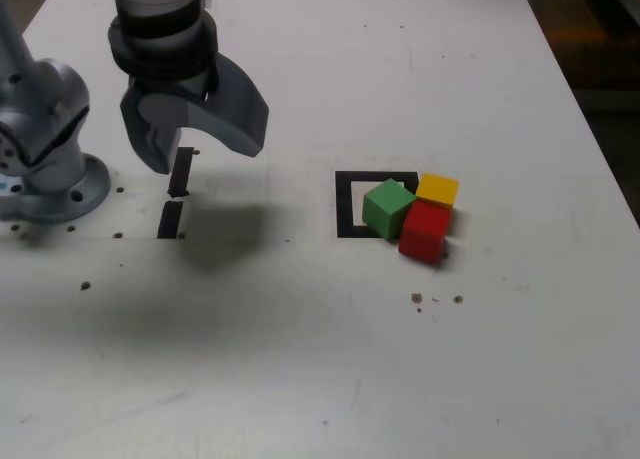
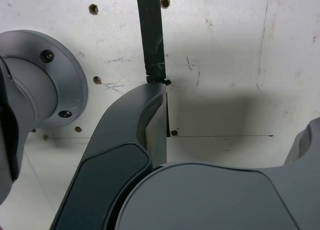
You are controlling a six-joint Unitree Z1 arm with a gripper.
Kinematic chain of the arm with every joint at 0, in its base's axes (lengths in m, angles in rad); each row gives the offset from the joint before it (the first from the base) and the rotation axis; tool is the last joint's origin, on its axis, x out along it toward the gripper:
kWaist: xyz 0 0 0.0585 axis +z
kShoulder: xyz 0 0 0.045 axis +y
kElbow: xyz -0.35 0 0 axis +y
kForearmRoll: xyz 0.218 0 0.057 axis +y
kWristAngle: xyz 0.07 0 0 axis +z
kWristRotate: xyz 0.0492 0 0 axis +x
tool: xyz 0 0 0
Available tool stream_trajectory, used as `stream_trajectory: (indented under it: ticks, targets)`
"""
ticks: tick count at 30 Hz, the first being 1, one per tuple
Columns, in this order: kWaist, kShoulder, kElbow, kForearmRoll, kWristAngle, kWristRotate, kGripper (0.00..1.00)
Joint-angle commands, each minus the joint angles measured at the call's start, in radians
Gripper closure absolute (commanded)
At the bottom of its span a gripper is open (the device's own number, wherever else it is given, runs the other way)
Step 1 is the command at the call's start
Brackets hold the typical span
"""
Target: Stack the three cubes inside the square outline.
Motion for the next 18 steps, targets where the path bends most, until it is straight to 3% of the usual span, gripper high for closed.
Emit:
stream_trajectory:
  ticks: [1,18]
  targets:
    - [-0.003,-0.007,-0.011,0.008,0.003,0.008,0.07]
    - [-0.003,-0.042,0.008,0.044,0.009,0.013,0.07]
